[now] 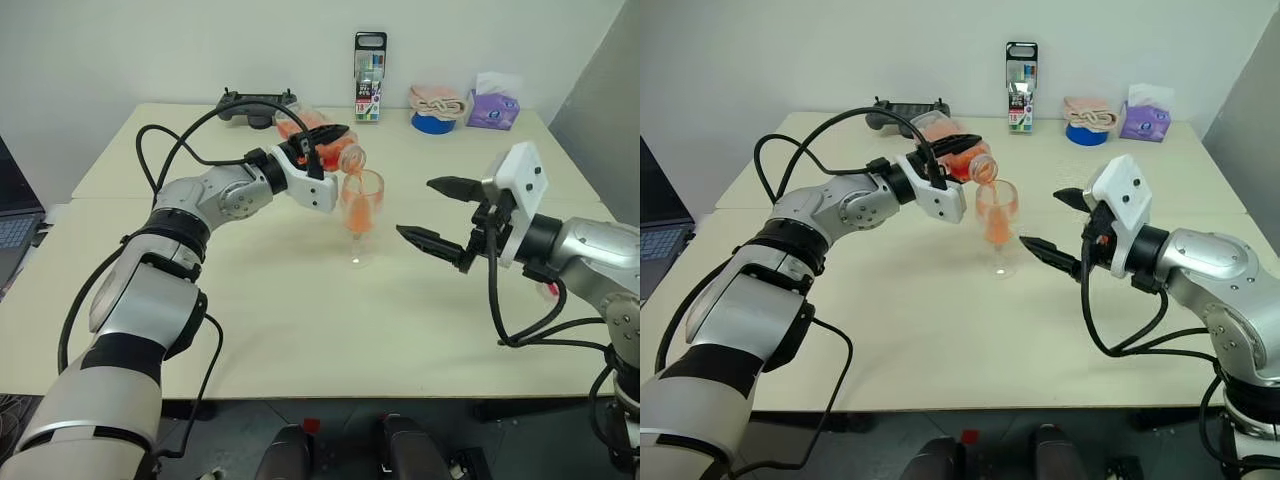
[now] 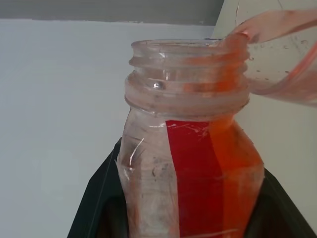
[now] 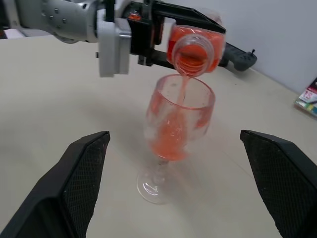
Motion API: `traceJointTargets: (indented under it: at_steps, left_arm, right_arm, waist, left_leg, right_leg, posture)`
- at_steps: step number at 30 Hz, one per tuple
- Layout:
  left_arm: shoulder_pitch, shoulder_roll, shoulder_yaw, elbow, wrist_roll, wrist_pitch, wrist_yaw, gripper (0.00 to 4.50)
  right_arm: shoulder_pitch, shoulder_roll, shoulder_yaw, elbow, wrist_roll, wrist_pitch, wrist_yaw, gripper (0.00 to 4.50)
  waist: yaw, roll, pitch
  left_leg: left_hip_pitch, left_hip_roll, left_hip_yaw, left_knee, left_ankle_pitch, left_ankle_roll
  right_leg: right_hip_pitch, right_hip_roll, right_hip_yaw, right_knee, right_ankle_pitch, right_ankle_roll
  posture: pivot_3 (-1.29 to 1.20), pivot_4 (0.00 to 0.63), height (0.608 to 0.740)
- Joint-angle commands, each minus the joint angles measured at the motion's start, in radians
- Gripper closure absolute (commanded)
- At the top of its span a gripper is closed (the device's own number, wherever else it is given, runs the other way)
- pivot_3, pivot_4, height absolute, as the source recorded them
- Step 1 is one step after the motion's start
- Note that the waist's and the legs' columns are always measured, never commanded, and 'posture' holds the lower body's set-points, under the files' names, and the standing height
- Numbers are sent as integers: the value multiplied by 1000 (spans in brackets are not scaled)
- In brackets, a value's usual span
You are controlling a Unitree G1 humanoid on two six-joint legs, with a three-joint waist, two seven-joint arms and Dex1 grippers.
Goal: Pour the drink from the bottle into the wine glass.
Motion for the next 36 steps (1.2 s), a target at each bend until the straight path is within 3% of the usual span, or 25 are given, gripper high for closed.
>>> traceJointTargets:
  at_steps: [1, 25, 36]
  left_arm:
    - [-38, 20, 2, -23, 3, -3, 32, 2738]
    - [-58, 45, -22, -43, 60, 2, 112, 2738]
    - [5, -8, 112, -6, -215, -12, -127, 2738]
  right_arm:
    - [-22, 3, -24, -13, 13, 9, -21, 0]
    - [-31, 18, 15, 22, -4, 2, -57, 0]
    - [-57, 43, 13, 32, 19, 26, -69, 0]
  waist:
    - [0, 0, 0]
    - [-1, 0, 0]
    - [-2, 0, 0]
  left_leg:
    - [0, 0, 0, 0, 0, 0]
    - [2, 0, 0, 2, 0, 1]
    - [2, 0, 0, 2, 0, 1]
  right_leg:
    - [0, 0, 0, 0, 0, 0]
    - [-1, 0, 0, 8, 0, 0]
    - [-1, 0, 1, 8, 0, 0]
  posture:
    - [0, 150, 740]
    - [0, 150, 740]
    - [0, 150, 740]
